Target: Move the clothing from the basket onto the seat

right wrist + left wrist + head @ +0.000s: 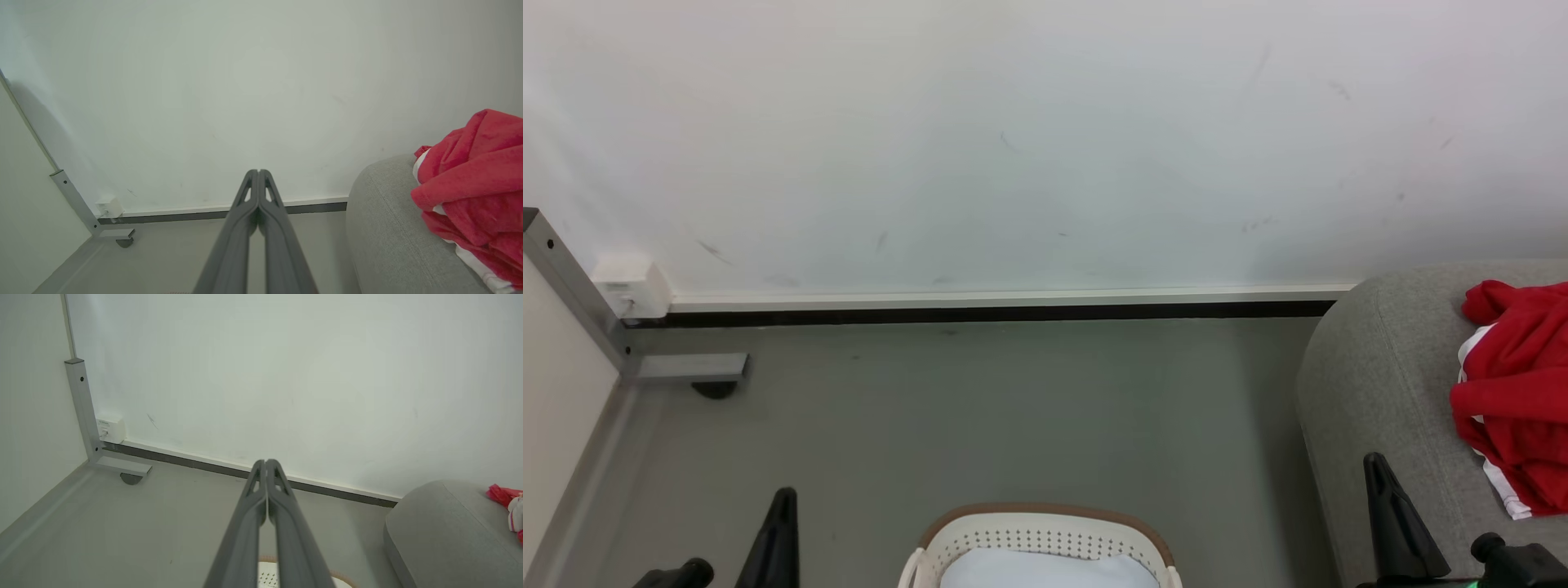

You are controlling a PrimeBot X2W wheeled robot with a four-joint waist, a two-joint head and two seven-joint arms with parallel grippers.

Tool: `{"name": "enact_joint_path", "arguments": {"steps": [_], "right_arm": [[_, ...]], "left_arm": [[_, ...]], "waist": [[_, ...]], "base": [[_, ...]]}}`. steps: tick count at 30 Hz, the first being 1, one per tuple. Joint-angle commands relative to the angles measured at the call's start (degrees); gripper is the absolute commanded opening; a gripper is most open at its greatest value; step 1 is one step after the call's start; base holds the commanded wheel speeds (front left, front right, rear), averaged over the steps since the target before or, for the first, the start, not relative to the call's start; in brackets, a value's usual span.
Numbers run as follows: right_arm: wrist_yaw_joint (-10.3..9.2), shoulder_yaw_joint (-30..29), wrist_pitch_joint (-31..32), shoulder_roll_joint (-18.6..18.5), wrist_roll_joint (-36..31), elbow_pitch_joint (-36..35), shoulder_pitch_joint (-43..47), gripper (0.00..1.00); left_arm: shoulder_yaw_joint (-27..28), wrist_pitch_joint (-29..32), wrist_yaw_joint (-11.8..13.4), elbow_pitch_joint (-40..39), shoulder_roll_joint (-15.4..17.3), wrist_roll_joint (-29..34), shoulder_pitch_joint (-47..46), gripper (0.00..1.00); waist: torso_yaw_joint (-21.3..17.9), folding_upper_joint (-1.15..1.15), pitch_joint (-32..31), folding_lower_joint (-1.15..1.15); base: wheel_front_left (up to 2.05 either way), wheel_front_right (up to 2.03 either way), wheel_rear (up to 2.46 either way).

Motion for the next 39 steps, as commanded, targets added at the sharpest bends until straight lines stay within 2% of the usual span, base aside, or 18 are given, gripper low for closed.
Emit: {"name": "enact_joint_path", "arguments": {"steps": [1,18,39], "right_arm": [[-0.01,-0.4,0.45,-0.37,2.83,-0.71,-1.09,0.0],[-0.03,-1.81,4.07,-1.19,19.64,0.65,-2.61,0.0],[-0.05,-3.67,8.01,-1.67,36.01,1.86,-3.82,0.0]], "left_arm": [[0.53,0.56,-0.32,-0.55,0.24,-2.58,-1.48,0.0],[1.89,4.77,-1.15,0.69,-0.6,-18.65,-3.27,0.0],[3.45,9.2,-2.01,2.19,-1.42,-34.71,-5.28,0.0]], "waist": [[0.01,0.0,0.02,0.0],[0.0,0.0,0.2,0.0],[0.0,0.0,0.42,0.0]], "base": [[0.0,0.0,0.0],[0.0,0.0,0.0],[0.0,0.0,0.0]]}}
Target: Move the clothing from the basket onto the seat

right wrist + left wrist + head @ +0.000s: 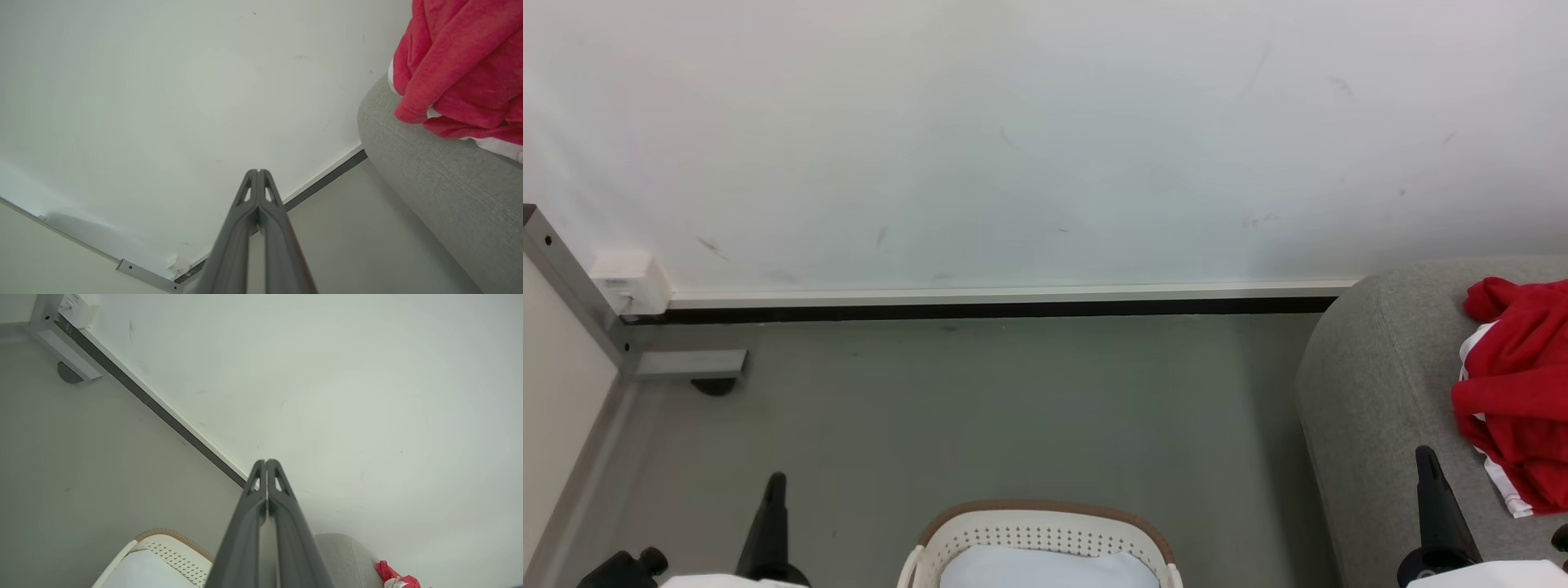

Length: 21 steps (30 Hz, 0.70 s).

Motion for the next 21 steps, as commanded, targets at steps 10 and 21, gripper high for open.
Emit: {"name": "enact_joint_path", "arguments": {"steps": [10,21], "right_arm": [[-0.05,-1.19,1.97,-0.76,8.04,0.13,-1.89,0.0],[-0.06,-2.12,3.66,-0.79,14.46,0.64,-2.28,0.0]], "left_arm": [[1.05,2.13,-0.66,0.21,-0.11,-8.04,-2.2,0.0],[1.72,3.97,-0.99,0.83,-0.47,-14.45,-3.0,0.0]], "waist": [[0.0,0.0,0.11,0.0],[0.0,0.0,0.23,0.0]], "base": [[0.0,0.0,0.0],[0.0,0.0,0.0]]}}
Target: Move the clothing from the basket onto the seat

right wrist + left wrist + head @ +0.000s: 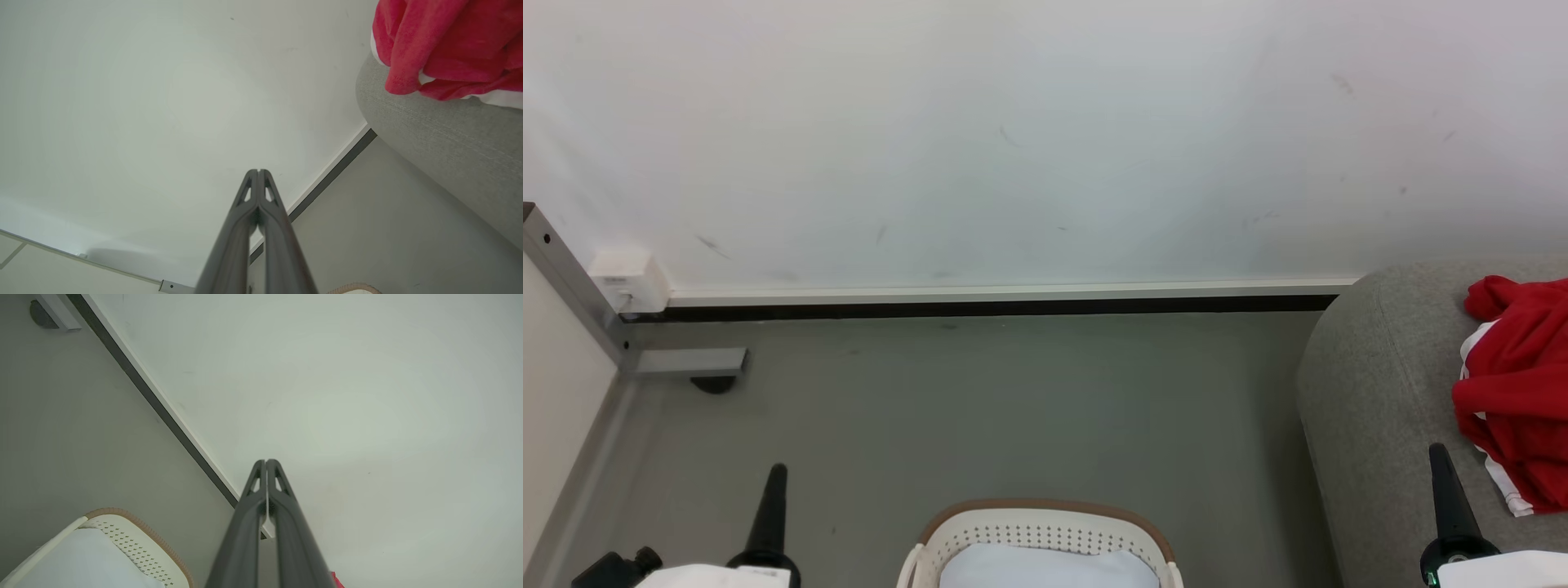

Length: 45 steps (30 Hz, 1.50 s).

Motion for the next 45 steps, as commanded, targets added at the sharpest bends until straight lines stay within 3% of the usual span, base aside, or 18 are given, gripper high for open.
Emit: {"name": "enact_joint_path", "arguments": {"steps": [1,45], "right_arm": [[-0.06,-0.29,0.32,-0.61,1.26,-0.25,-1.1,0.0],[-0.1,-3.76,6.29,-0.31,21.3,1.57,-2.63,0.0]], "left_arm": [[0.46,0.42,-0.29,-0.24,0.07,-1.19,-1.25,0.0],[2.46,6.11,-1.39,1.85,-1.01,-21.63,-3.67,0.0]], "waist": [[0.0,0.0,0.01,0.0],[0.0,0.0,0.47,0.0]], "base": [[0.0,0.0,0.0],[0.0,0.0,0.0]]}}
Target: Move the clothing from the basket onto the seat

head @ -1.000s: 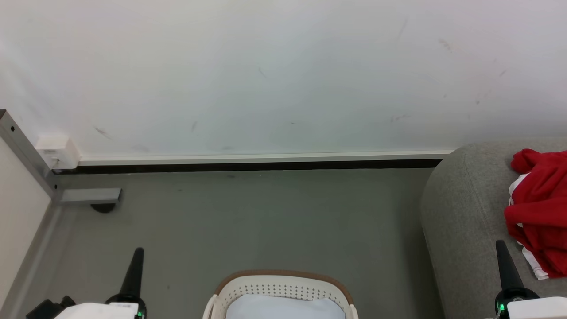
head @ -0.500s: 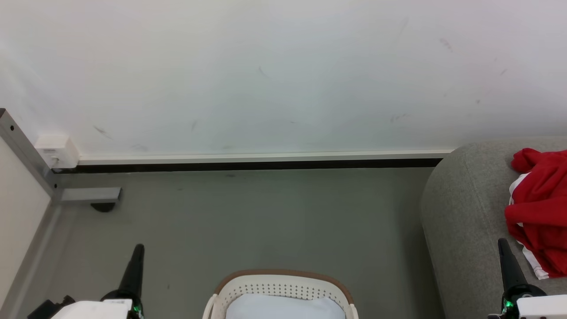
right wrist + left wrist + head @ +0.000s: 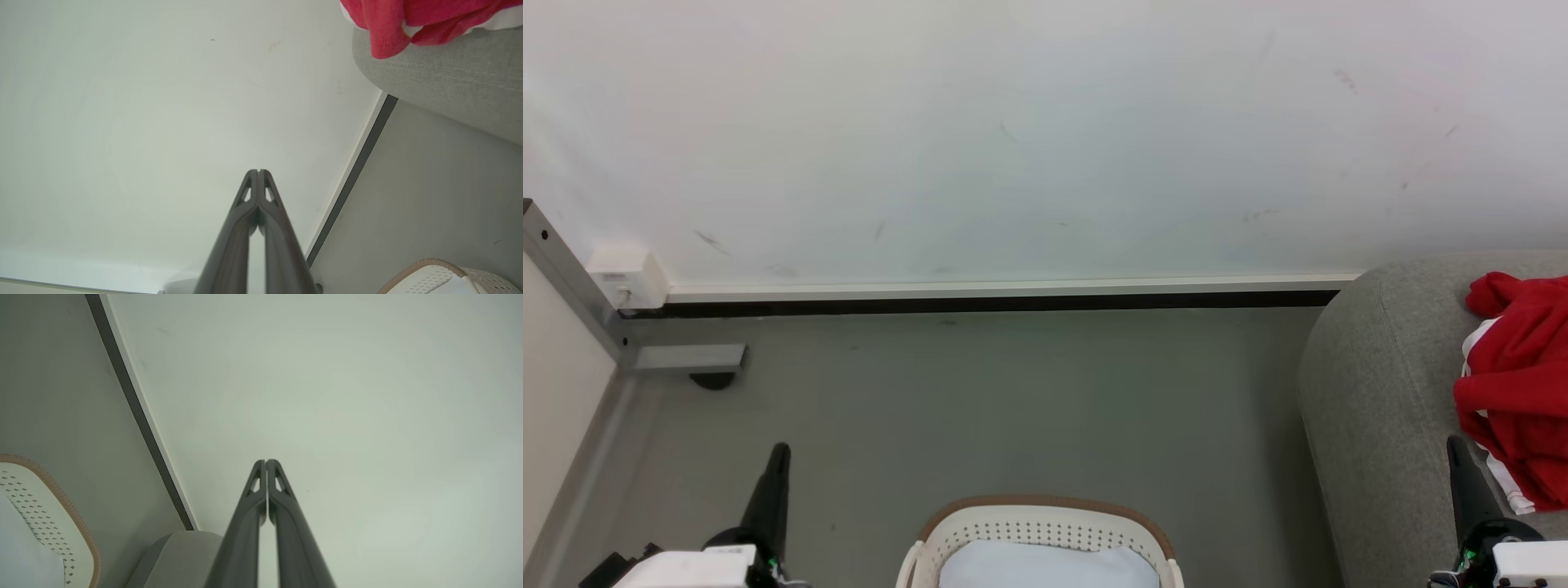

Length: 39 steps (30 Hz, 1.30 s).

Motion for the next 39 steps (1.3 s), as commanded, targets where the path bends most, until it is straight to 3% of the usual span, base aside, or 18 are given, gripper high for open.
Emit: {"name": "enact_joint_path", "arguments": {"steps": [1,15,39], "right_arm": [[-0.1,-0.27,0.28,-0.35,1.2,0.24,-0.69,0.0],[-0.12,-1.3,1.87,-0.18,6.14,0.64,-1.09,0.0],[-0.12,-1.66,2.19,0.19,5.48,0.65,-1.14,0.0]], "left_arm": [[0.38,0.35,-0.35,0.06,0.11,-1.1,-0.75,0.0],[0.84,1.79,-0.58,0.59,-0.18,-6.43,-1.39,0.0],[0.79,1.76,-0.58,0.55,-0.17,-6.3,-1.35,0.0]], "waist": [[0.0,0.0,0.01,0.0],[0.0,0.0,0.16,0.0],[0.0,0.0,0.16,0.0]], "base": [[0.0,0.0,0.0],[0.0,0.0,0.0],[0.0,0.0,0.0]]}}
